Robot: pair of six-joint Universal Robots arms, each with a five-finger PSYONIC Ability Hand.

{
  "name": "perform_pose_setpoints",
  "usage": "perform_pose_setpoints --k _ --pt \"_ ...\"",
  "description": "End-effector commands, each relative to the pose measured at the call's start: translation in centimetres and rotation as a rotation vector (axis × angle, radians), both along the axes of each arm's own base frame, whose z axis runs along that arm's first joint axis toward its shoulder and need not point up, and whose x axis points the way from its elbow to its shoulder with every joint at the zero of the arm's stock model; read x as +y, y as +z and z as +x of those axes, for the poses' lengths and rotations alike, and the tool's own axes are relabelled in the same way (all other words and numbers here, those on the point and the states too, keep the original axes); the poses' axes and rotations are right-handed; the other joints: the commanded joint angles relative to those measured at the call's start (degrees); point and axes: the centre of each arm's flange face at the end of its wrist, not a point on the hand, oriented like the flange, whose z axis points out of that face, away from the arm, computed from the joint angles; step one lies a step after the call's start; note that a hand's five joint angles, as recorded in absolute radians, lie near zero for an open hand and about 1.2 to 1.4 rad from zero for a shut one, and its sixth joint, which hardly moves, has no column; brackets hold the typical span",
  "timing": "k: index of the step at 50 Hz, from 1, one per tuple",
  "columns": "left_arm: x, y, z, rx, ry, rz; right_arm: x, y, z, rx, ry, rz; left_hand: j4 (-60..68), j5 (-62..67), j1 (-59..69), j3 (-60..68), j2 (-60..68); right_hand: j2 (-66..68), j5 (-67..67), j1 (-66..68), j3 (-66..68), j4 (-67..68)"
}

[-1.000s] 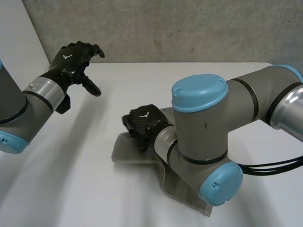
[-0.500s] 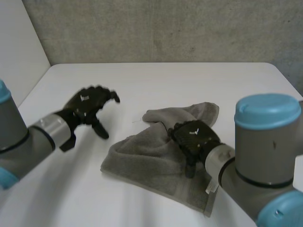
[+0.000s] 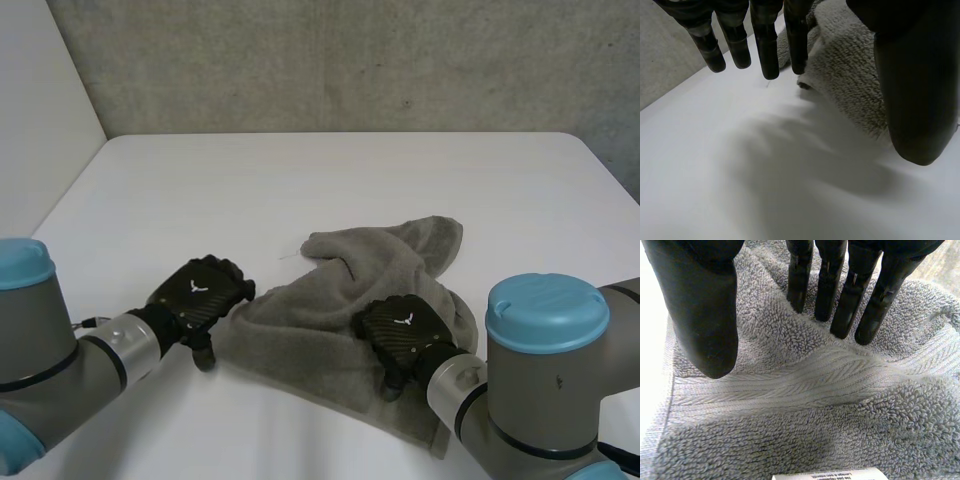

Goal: Fold the towel.

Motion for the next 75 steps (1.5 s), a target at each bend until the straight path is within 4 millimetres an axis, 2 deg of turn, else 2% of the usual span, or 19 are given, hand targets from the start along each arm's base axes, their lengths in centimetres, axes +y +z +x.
perform_pose_setpoints --k 1,6,8,10,19,22,23,24,26,31,35,40,50,56,58,59,60,62,75 --pt "0.3 -1.2 -1.3 0.020 -0.028 0.045 -0.5 -0.6 0.1 -0.006 -0.009 -0.011 3.41 4.42 3.41 3.67 -8.72 7.43 7.16 7.24 7.38 7.41" --pt "0.3 -1.7 -1.6 0.031 -0.029 0.072 -1.1 -0.6 -0.4 -0.007 -0.030 -0.012 23.11 24.12 23.11 23.37 10.98 19.24 18.97 19.04 19.18 19.21" --pt "0.2 -1.7 -1.7 0.036 -0.027 0.075 -1.5 -0.5 -0.5 -0.013 -0.035 -0.012 38.41 39.43 38.41 38.67 26.29 44.85 44.57 44.65 44.79 44.82" --pt "0.0 -1.4 -1.8 0.052 -0.022 0.073 -1.7 -0.5 -0.6 -0.014 -0.033 -0.008 62.86 63.88 62.86 63.12 50.74 45.42 45.14 45.22 45.36 45.39" --pt "-1.7 3.6 -1.9 0.186 0.021 -0.016 -2.1 1.7 -0.7 0.027 0.023 -0.061 65.98 67.00 65.98 66.24 53.85 45.42 45.15 45.22 45.36 45.39" --pt "-2.1 7.2 -1.8 0.277 0.041 -0.077 -3.7 5.9 -1.3 -0.009 -0.008 -0.138 65.98 67.00 65.98 66.24 53.85 45.42 45.15 45.22 45.36 45.39" --pt "-2.2 9.3 -1.7 0.326 0.046 -0.114 -4.8 9.1 -2.1 -0.043 -0.034 -0.191 65.98 67.00 65.98 66.24 53.85 45.42 45.15 45.22 45.36 45.39" --pt "-2.3 12.2 -1.5 0.393 0.051 -0.168 -4.8 9.1 -2.1 -0.044 -0.034 -0.191 65.98 67.00 65.98 66.24 53.85 45.42 45.15 45.22 45.36 45.39" --pt "-2.1 14.8 -1.3 0.454 0.051 -0.211 -6.1 14.9 -3.1 -0.110 -0.054 -0.300 65.98 67.00 65.98 66.24 53.85 45.42 45.15 45.22 45.36 45.39" --pt "-1.3 20.2 -1.2 0.612 0.027 -0.279 -7.1 19.9 -3.6 -0.164 -0.047 -0.388 65.98 67.00 65.98 66.24 53.85 45.42 45.15 45.22 45.36 45.39" --pt "-1.0 21.5 -1.4 0.679 0.008 -0.280 -7.8 21.3 -3.9 -0.165 -0.053 -0.395 65.98 67.00 65.98 66.24 53.85 45.42 45.15 45.22 45.36 45.39" --pt "-1.3 20.6 -1.9 0.708 0.000 -0.250 -9.6 18.1 -3.0 -0.092 -0.036 -0.272 65.98 67.00 65.98 66.24 53.85 45.42 45.15 45.22 45.36 45.39" --pt "-3.6 7.5 -5.9 0.569 0.021 0.089 -13.8 9.4 -0.8 0.115 0.000 -0.158 65.98 67.00 65.98 66.24 53.85 45.42 45.15 45.22 45.36 45.39" --pt "-3.8 2.7 -7.9 0.439 -0.021 0.114 -16.7 5.2 0.1 0.185 -0.077 -0.172 65.98 67.00 65.98 66.24 53.85 45.42 45.15 45.22 45.36 45.39" --pt "-3.9 2.3 -8.0 0.420 -0.024 0.109 -16.9 4.6 0.1 0.198 -0.092 -0.176 65.98 67.00 65.98 66.24 53.85 38.82 38.55 38.62 38.76 38.79" --pt "-3.8 2.1 -8.0 0.405 -0.028 0.110 -17.1 4.5 0.0 0.204 -0.111 -0.185 44.02 45.04 44.02 44.28 31.89 23.10 22.83 22.90 23.04 23.07" --pt "-3.8 2.1 -8.0 0.405 -0.028 0.110 -17.1 4.5 0.0 0.204 -0.111 -0.185 43.80 44.82 43.80 44.06 31.67 22.94 22.67 22.74 22.89 22.91" --pt "-3.7 2.4 -7.8 0.392 -0.020 0.112 -16.9 4.7 -0.2 0.201 -0.140 -0.194 12.45 13.47 12.45 12.71 0.32 -14.27 -14.54 -14.46 -14.32 -14.29" --pt "-3.2 6.4 -4.1 0.396 0.116 0.032 -11.0 8.1 -2.7 0.123 -0.163 -0.246 -1.96 -0.94 -1.96 -1.70 -14.08 -24.58 -24.85 -24.78 -24.64 -24.61"
